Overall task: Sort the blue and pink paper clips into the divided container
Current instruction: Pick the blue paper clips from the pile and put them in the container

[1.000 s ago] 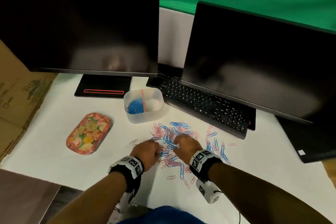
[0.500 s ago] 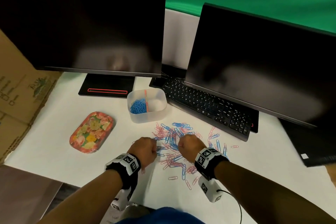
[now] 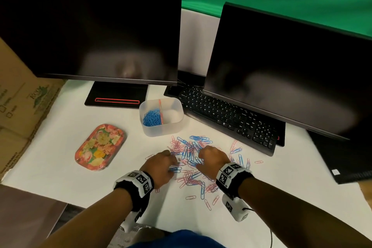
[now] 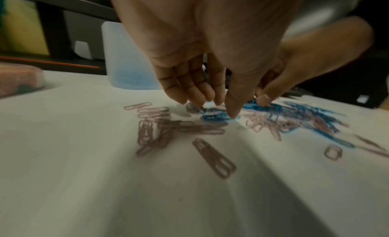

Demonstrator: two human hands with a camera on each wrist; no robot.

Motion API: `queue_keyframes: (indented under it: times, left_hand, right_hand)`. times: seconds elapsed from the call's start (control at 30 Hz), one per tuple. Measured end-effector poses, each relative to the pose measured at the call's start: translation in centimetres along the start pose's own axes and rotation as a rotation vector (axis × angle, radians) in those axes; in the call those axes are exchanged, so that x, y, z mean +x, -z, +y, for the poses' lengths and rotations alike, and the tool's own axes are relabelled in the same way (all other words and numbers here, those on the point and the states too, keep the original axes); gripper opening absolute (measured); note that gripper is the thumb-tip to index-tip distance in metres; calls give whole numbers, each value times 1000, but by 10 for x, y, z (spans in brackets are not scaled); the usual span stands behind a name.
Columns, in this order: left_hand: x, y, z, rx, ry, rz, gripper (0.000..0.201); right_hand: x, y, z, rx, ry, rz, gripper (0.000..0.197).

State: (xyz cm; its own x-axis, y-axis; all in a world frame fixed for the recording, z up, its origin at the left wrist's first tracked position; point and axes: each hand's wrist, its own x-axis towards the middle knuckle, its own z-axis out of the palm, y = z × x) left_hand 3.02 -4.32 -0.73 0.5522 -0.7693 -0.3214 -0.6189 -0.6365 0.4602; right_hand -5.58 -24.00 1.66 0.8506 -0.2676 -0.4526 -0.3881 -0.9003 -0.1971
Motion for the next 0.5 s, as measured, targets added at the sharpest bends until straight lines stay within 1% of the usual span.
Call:
queue_keyframes:
  times: [0.07,0.23,0.4,0.5]
  left_hand:
    - [-1,-4,2,83,-16,-26,35]
    - [0,-6,5,214,-30,-31,25]
    - [3,-4,9,273,-24,-74,19]
    - [4,-2,10,261,-31,-83,16]
  right_hand:
    - [1,-4,-8,-62,8,2,35]
    - [5,-8,-13,-61,15,-14,26]
    - [7,-8,-15,-69,36,-44,23]
    - [6,-7,-14,-56,40,-65,21]
